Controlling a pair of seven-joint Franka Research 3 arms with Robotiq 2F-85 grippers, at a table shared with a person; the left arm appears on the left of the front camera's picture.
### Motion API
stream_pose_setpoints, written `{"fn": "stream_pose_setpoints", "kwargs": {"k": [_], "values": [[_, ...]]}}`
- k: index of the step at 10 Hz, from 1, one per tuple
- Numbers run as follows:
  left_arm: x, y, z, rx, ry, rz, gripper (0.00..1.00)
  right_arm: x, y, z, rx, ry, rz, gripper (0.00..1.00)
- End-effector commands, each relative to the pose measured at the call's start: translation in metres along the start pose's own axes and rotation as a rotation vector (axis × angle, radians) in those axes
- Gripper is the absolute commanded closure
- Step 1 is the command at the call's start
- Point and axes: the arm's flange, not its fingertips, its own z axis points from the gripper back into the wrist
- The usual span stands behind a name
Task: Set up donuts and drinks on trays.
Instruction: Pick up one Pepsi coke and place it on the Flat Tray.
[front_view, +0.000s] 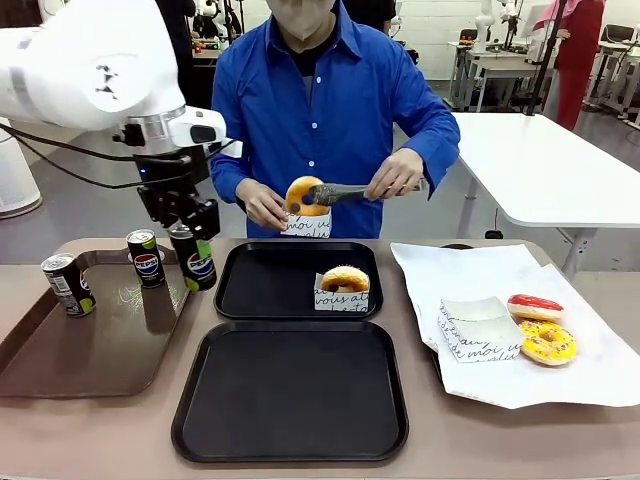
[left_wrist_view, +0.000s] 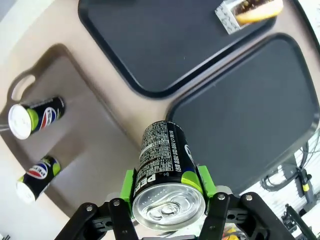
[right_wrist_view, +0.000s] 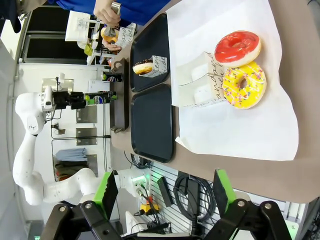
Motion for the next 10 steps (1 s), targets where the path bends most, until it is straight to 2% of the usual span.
{"fn": "stream_pose_setpoints", "kwargs": {"k": [1,4,5,6,7,8,10], "values": [[0.013,-0.006,-0.004,0.027,-0.036,0.016,0.41,-0.003,-0.001,-0.002,0.000,0.001,-0.001,0.00],[0.033,-0.005,-0.028,0.035,-0.055,0.011,0.41,-0.003,-0.001,-0.002,0.000,0.001,-0.001,0.00],[0.027,0.003,-0.031,0.047,-0.037,0.022,0.41,-0.003,-0.001,-0.002,0.000,0.001,-0.001,0.00],[0.010,0.021,-0.010,0.019,-0.029,0.034,0.41,-0.003,-0.001,-0.002,0.000,0.001,-0.001,0.00],[-0.024,0.048,0.034,-0.028,0.075,0.079,0.41,-0.003,-0.001,-0.002,0.000,0.001,-0.001,0.00],[-0.078,0.074,0.088,-0.102,0.045,0.006,0.41,-0.003,-0.001,-0.002,0.000,0.001,-0.001,0.00],[-0.151,0.093,0.124,-0.091,-0.007,-0.006,0.41,-0.003,-0.001,-0.002,0.000,0.001,-0.001,0.00]]}}
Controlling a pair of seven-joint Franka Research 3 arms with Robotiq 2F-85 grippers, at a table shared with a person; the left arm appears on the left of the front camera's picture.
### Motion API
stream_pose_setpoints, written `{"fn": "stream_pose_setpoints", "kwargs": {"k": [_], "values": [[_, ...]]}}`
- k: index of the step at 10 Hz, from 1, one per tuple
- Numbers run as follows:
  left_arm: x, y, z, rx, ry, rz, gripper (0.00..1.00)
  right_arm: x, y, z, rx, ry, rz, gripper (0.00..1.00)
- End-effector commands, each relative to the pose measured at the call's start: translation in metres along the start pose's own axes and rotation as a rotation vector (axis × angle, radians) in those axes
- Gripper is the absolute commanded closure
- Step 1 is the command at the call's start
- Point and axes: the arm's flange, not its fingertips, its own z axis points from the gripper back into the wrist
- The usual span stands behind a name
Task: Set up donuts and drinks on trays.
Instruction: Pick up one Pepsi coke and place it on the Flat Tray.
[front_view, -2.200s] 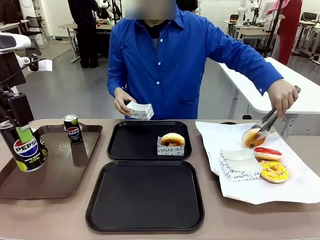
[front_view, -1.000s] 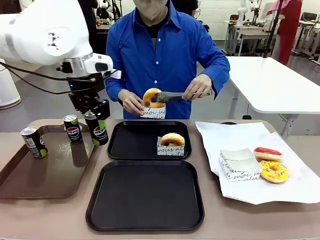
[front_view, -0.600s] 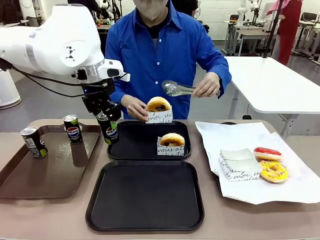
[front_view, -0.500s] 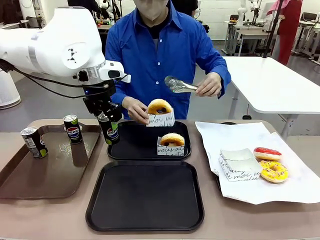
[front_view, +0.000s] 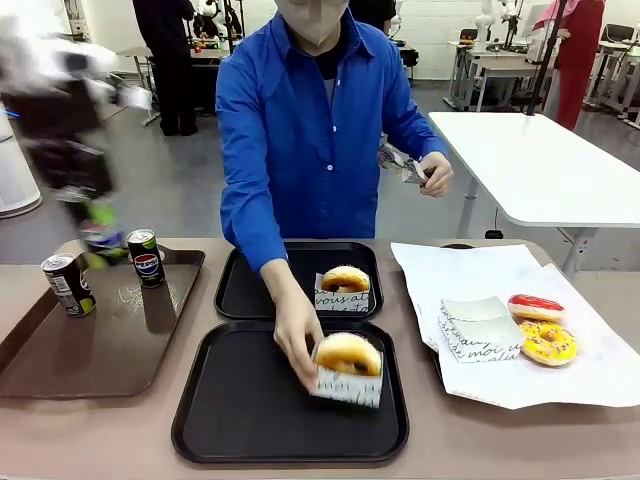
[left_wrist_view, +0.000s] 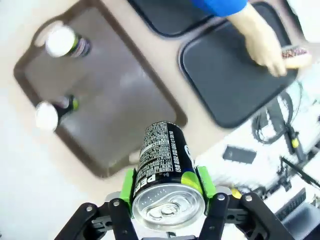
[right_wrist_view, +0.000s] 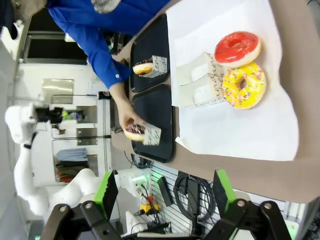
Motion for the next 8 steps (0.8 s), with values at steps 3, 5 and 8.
{"fn": "stream_pose_setpoints", "kwargs": {"k": [3,5,8], "values": [[-0.019,0.019,0.011,0.023,-0.026,0.005,0.41,-0.003,-0.001,-0.002,0.000,0.002,0.000,0.00],[-0.024,0.020,0.010,0.015,-0.038,0.025,0.41,-0.003,-0.001,-0.002,0.000,0.002,0.000,0.00],[-0.013,0.016,0.008,0.021,-0.036,0.021,0.41,-0.003,-0.001,-0.002,0.000,0.002,0.000,0.00]]}}
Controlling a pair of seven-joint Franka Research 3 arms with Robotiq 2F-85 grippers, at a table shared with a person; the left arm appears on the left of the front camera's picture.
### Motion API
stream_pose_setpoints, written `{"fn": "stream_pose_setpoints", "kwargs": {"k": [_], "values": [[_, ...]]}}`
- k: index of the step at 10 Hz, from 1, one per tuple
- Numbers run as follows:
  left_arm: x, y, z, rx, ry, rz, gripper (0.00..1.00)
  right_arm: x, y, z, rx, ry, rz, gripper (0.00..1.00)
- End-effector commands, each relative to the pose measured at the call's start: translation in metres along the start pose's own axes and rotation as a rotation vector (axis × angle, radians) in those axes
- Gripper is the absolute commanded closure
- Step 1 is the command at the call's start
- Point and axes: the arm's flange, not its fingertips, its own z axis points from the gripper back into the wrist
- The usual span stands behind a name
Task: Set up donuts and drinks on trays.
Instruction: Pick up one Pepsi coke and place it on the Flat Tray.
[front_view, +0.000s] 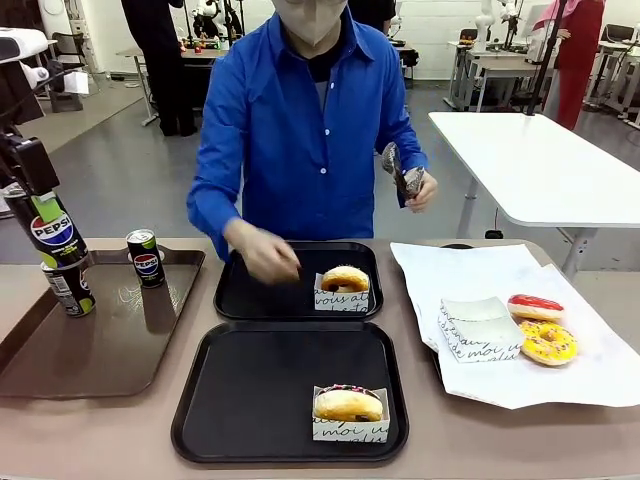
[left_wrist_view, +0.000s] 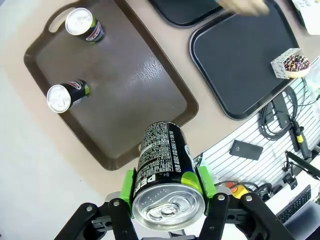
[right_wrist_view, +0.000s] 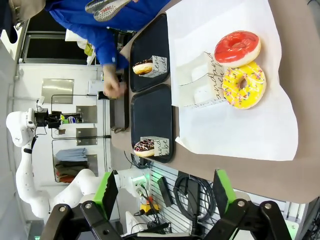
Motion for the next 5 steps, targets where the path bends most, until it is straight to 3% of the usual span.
{"fn": "stream_pose_setpoints", "kwargs": {"k": [1,4,5], "values": [[0.014,-0.004,0.005,0.003,-0.016,0.014,0.41,-0.003,-0.001,-0.002,0.000,0.002,0.000,0.00],[0.042,-0.025,-0.017,-0.043,-0.042,0.059,0.41,-0.003,-0.001,-0.002,0.000,0.002,0.000,0.00],[0.069,-0.047,-0.031,-0.026,-0.020,0.043,0.41,-0.003,-0.001,-0.002,0.000,0.002,0.000,0.00]]}}
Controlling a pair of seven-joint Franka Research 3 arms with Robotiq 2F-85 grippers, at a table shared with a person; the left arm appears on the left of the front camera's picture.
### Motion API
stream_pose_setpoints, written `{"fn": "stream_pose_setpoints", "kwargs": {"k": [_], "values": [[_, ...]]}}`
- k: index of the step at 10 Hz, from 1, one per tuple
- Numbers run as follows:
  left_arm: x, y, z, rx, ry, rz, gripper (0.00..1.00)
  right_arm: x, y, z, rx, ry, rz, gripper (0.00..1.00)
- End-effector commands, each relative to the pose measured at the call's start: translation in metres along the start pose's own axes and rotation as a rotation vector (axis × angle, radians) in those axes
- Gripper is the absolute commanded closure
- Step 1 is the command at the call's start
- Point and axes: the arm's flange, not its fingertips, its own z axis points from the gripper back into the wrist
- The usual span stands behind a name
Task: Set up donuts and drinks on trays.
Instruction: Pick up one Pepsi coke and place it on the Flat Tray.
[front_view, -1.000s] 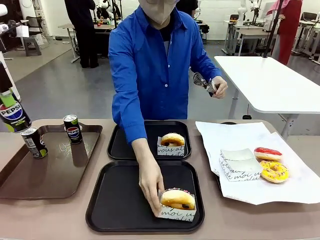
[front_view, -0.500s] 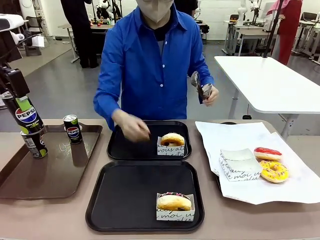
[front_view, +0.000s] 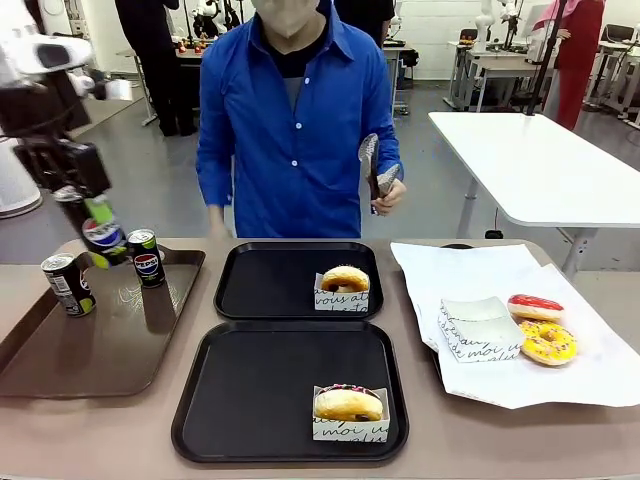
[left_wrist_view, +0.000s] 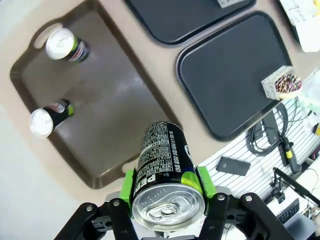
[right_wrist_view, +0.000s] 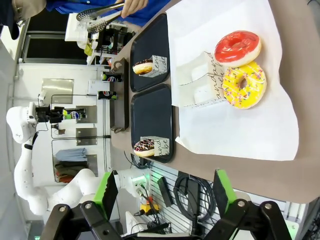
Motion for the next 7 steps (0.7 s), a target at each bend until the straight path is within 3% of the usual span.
{"fn": "stream_pose_setpoints", "kwargs": {"k": [1,3,7], "values": [[0.054,-0.041,-0.027,0.048,0.035,-0.008,0.41,-0.003,-0.001,-0.002,0.000,0.002,0.000,0.00],[0.110,-0.071,-0.080,0.146,0.063,0.013,0.41,-0.003,-0.001,-0.002,0.000,0.002,0.000,0.00],[0.164,-0.082,-0.151,0.194,0.044,0.012,0.41,-0.003,-0.001,-0.002,0.000,0.002,0.000,0.00]]}}
